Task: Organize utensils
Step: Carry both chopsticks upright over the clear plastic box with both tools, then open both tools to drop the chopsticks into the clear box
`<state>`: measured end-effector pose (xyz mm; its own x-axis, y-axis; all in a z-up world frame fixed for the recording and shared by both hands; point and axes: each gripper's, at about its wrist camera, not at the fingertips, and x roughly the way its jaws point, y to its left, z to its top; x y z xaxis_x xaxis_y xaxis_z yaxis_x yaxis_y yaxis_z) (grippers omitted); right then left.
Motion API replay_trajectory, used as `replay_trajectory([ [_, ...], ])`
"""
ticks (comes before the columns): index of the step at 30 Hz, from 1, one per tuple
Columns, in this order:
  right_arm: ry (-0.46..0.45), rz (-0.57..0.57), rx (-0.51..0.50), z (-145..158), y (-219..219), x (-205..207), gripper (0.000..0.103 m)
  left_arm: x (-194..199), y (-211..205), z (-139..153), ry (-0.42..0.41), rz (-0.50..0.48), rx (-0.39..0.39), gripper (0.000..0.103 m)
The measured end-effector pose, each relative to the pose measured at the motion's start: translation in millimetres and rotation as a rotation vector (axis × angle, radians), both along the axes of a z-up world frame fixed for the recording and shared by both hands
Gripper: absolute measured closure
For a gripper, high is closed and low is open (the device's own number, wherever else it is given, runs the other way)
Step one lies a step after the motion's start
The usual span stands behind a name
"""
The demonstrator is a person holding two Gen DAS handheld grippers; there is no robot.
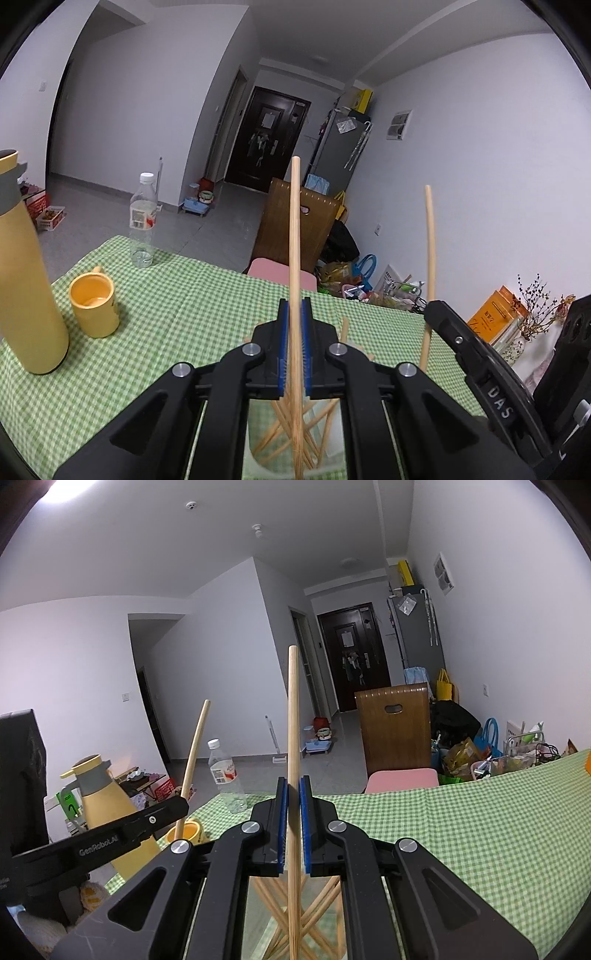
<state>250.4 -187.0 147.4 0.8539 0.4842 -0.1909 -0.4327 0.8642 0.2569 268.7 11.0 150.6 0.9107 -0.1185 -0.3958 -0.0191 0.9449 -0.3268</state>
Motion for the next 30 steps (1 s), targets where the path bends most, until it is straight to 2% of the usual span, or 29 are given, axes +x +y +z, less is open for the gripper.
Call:
replay_trajectory([
  [6,-0.028,-0.018,0.027,-13,-2,12,0.096,15,-9,-18,-0.026,0.012,0.056,0.099],
  [14,-0.04,-0.014,-0.006,-33,3,22,0.096,25,-15,-44,-0.061,0.016,0.093,0.099],
  [21,-0.067,-0.011,-0.042,-47,7,13,0.096,15,-16,-65,-0.102,-0.007,0.123,0.099],
  [30,-0.055,-0.02,-0.082,-62,7,5,0.096,3,-13,-78,-0.098,-0.006,0.141,0.099],
])
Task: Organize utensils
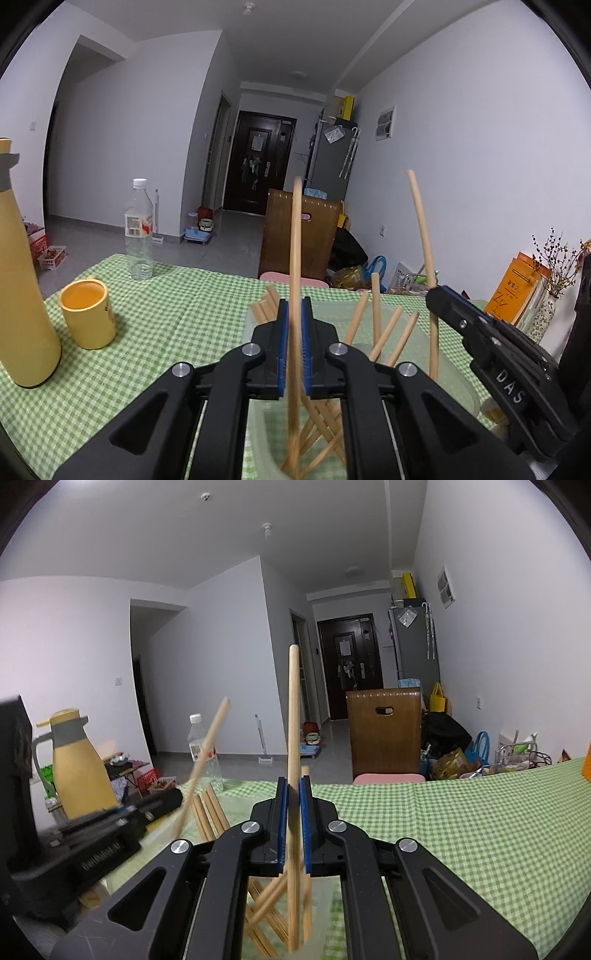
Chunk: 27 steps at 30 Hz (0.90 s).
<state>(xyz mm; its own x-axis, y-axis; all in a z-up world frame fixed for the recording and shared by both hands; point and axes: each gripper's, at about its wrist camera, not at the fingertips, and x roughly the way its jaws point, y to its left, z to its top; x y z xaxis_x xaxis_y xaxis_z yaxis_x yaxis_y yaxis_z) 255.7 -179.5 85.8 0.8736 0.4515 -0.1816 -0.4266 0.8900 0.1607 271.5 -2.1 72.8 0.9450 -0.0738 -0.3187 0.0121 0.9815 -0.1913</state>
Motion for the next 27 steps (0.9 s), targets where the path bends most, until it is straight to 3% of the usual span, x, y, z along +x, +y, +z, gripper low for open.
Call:
replay_trajectory([
  [2,0.008,0.005,-0.016,-4,-2,-5,0.093,-5,3,1,0.007,-0.004,0.002,0.089],
  [4,0.015,0.007,-0.026,-7,-6,-10,0.072,-12,7,3,-0.001,-0.007,-0.004,0.061],
  [5,0.015,0.007,-0.026,-8,-8,-14,0.054,-17,11,4,-0.009,-0.003,-0.008,0.055],
  [8,0.011,-0.007,-0.027,-9,-15,-25,0.031,-31,20,8,-0.019,0.006,-0.022,0.027],
  [9,0.014,-0.011,-0.024,-9,-19,-28,0.015,-36,24,9,-0.024,0.012,-0.029,0.013],
  [10,0.017,-0.013,-0.021,-9,-22,-31,0.008,-41,27,10,-0.032,0.023,-0.033,0.007],
  [15,0.042,-0.059,-0.057,-9,-26,-41,0.008,-67,33,12,-0.044,0.043,-0.011,0.007],
  [27,-0.026,-0.125,-0.13,-11,-21,-84,0.008,-118,20,14,-0.087,0.036,0.081,0.007],
])
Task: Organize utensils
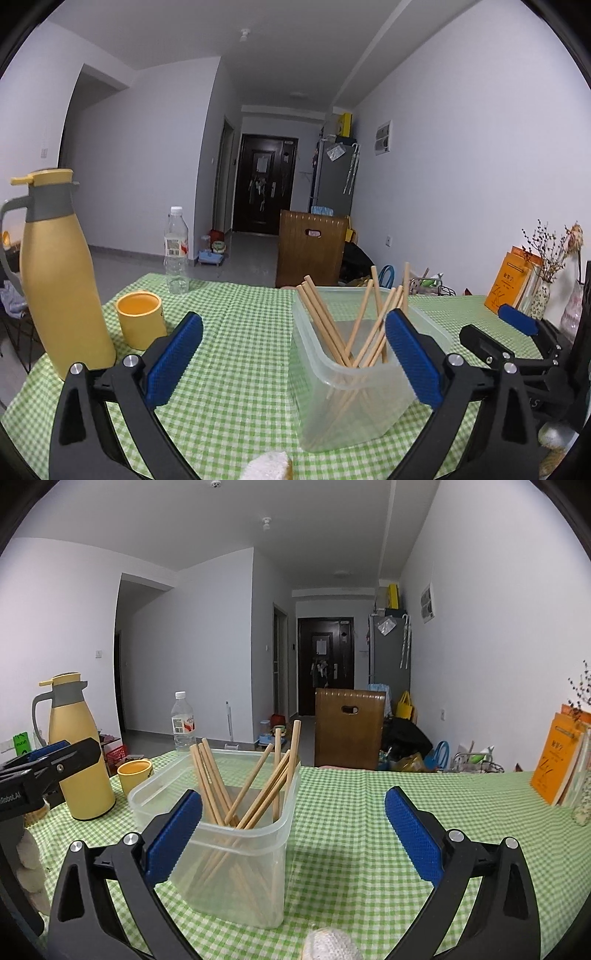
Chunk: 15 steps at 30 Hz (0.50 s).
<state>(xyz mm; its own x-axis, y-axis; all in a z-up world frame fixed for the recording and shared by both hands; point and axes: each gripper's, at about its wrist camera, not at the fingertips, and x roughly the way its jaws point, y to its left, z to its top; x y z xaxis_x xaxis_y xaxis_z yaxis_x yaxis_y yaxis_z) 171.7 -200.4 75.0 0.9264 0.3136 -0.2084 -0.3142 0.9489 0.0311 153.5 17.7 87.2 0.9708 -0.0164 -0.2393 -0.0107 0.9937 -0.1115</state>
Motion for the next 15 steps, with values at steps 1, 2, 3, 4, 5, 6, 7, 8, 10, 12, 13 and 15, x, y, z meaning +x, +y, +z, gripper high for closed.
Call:
replay_trajectory([
  [1,-0.004,-0.001,-0.001,0,0,-6,0.008,-4,-1,1,-0.005,-0.002,0.005,0.007],
  [2,-0.007,-0.002,-0.004,0,0,-11,0.008,-10,-3,1,-0.008,-0.004,0.015,0.007],
  [3,-0.008,-0.003,-0.006,0,0,-14,0.008,-16,-4,1,-0.011,-0.006,0.024,0.007],
  [4,-0.008,-0.002,-0.007,0,0,-19,0.008,-22,-5,2,-0.018,-0.011,0.031,0.007],
  [5,-0.008,-0.001,-0.006,0,-1,-25,0.008,-28,-6,3,-0.028,-0.013,0.035,0.007],
  [6,-0.008,-0.001,-0.006,0,-1,-29,0.008,-36,-7,2,-0.038,-0.011,0.042,0.007],
  [7,-0.01,-0.001,-0.004,0,-3,-36,0.008,-41,-8,3,-0.044,-0.008,0.046,0.007],
  [8,-0.01,-0.001,-0.003,0,-3,-40,0.008,-47,-8,2,-0.051,-0.008,0.049,0.007],
  [10,-0.008,-0.003,0.003,-2,-7,-53,0.008,-61,-9,0,-0.061,-0.01,0.05,0.007],
  [12,-0.005,-0.004,0.012,-4,-9,-66,0.008,-72,-9,-3,-0.063,-0.012,0.048,0.007],
  [13,-0.003,-0.009,0.015,-6,-11,-72,0.008,-78,-10,-5,-0.061,-0.011,0.048,0.007],
  [15,0.002,-0.019,0.018,-10,-13,-83,0.008,-87,-11,-9,-0.058,-0.013,0.051,0.007],
])
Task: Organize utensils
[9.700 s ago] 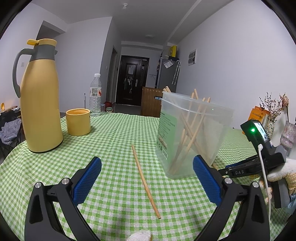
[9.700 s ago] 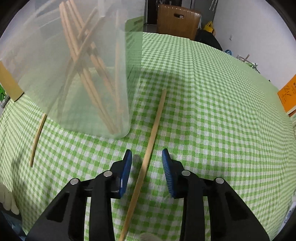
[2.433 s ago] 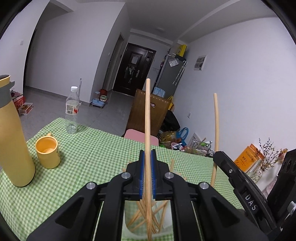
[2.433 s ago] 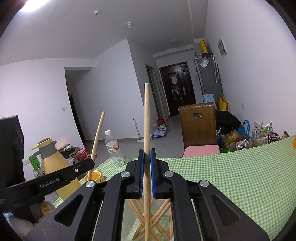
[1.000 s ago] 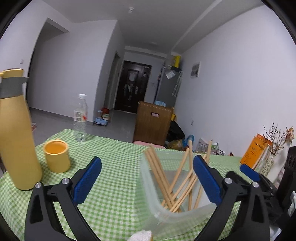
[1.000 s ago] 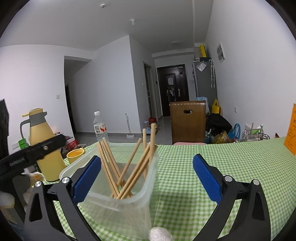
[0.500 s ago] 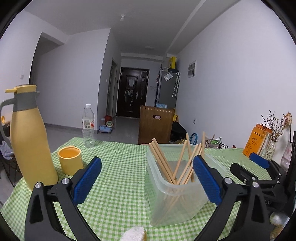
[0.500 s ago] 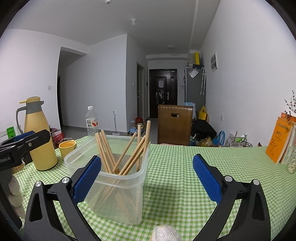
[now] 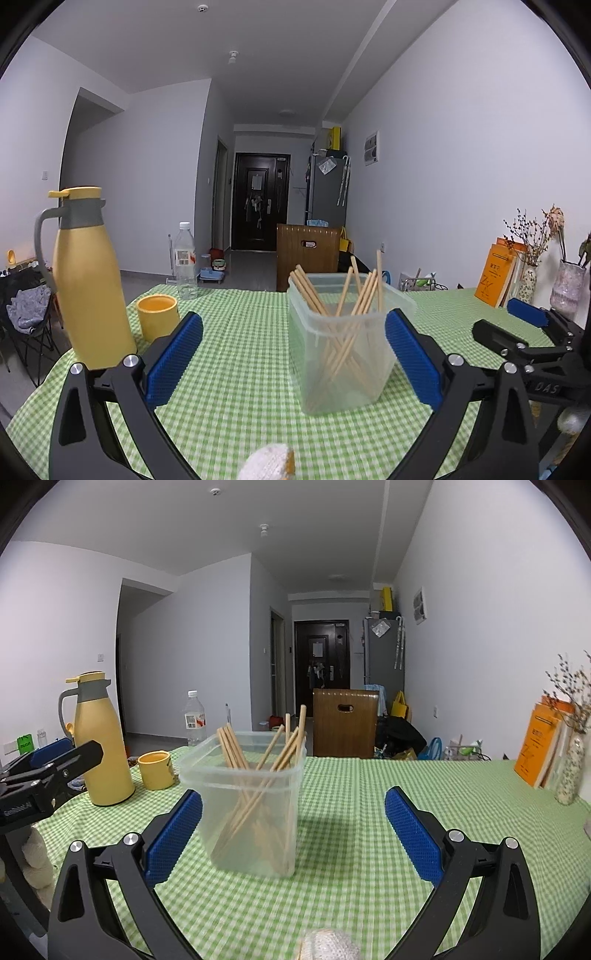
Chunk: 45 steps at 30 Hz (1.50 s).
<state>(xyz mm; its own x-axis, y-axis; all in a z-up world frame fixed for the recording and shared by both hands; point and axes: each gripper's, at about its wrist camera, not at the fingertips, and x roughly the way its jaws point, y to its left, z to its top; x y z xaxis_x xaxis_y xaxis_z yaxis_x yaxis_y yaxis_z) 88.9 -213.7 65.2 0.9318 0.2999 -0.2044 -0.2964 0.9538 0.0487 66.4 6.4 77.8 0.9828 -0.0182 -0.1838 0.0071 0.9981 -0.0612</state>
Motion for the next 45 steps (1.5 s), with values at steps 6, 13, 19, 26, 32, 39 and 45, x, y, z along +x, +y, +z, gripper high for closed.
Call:
replay_trajectory([
  [6,0.043,-0.042,0.009,-17,-10,-28,0.008,-26,-4,-18,0.026,-0.011,0.008,0.007],
  [13,0.077,-0.07,0.027,-38,-23,-52,0.008,-39,-5,-38,0.088,-0.017,-0.012,0.007],
  [19,0.105,-0.083,0.02,-50,-24,-65,0.008,-50,-9,-59,0.147,-0.021,-0.013,0.007],
  [26,0.129,-0.081,0.01,-60,-16,-74,0.008,-66,-12,-73,0.177,-0.019,0.029,0.007],
  [32,0.128,-0.063,-0.006,-64,-10,-79,0.008,-71,-16,-73,0.186,-0.021,0.048,0.007],
  [39,0.123,-0.066,-0.004,-65,-12,-80,0.008,-70,-21,-71,0.194,-0.035,0.048,0.007],
  [45,0.127,-0.07,-0.003,-66,-12,-79,0.008,-70,-22,-70,0.196,-0.037,0.047,0.007],
])
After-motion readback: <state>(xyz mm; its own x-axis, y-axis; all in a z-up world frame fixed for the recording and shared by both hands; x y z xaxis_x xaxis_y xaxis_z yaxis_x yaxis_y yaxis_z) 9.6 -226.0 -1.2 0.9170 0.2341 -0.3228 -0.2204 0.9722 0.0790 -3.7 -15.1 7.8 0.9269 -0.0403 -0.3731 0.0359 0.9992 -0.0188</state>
